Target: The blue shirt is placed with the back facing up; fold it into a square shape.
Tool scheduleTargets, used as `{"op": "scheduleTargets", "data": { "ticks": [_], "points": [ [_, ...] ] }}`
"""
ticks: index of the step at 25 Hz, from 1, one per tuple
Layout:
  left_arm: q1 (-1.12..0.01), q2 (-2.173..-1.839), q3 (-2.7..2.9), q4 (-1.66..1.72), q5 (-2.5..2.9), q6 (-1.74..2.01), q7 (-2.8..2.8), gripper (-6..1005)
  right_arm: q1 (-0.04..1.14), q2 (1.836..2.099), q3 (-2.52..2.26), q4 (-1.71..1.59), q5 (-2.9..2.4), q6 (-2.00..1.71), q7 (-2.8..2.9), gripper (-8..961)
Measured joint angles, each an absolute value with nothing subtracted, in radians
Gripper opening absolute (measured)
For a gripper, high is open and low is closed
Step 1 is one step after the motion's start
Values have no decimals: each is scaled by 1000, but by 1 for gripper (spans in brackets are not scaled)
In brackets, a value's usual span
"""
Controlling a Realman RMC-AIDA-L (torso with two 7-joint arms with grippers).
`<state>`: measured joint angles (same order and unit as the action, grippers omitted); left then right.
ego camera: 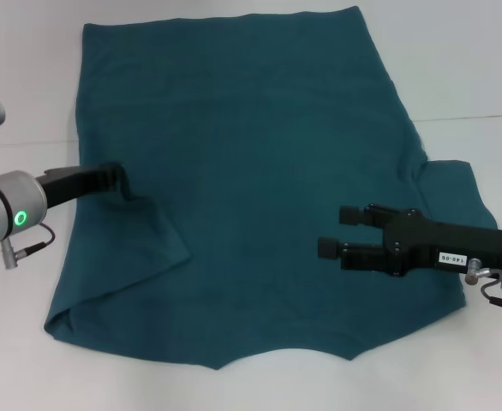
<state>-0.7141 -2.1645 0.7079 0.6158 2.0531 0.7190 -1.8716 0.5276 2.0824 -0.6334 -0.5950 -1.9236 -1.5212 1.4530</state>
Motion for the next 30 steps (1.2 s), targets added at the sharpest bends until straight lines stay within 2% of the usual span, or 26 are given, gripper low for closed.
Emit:
{"op": "scheduleTargets", "data": {
  "ticks": [1, 3, 11, 14, 25, 30],
  "points": [
    [-718, -2164, 708, 616, 2050, 718, -1870, 14, 528, 2083, -633, -595, -1924, -1521, 1453, 931],
    [-730, -2164, 711, 614, 2049, 717, -1869, 89, 527, 2083, -633, -594, -1924, -1521, 1453, 931],
    [-741, -2166, 750, 615, 2015, 718, -1869, 258, 517, 2083, -625, -590, -1924, -1515, 1438, 930],
    [-704, -2166, 750, 645, 1983, 754, -1869, 322, 517, 2083, -621, -589, -1923, -1510, 1438, 930],
    [-534, -2166, 738, 767, 1864, 1055, -1811, 803, 523, 2082, -582, -595, -1922, -1494, 1431, 930],
    [-503, -2164, 738, 794, 1880, 1173, -1767, 870, 531, 2075, -579, -595, -1922, -1490, 1429, 929]
  ]
}}
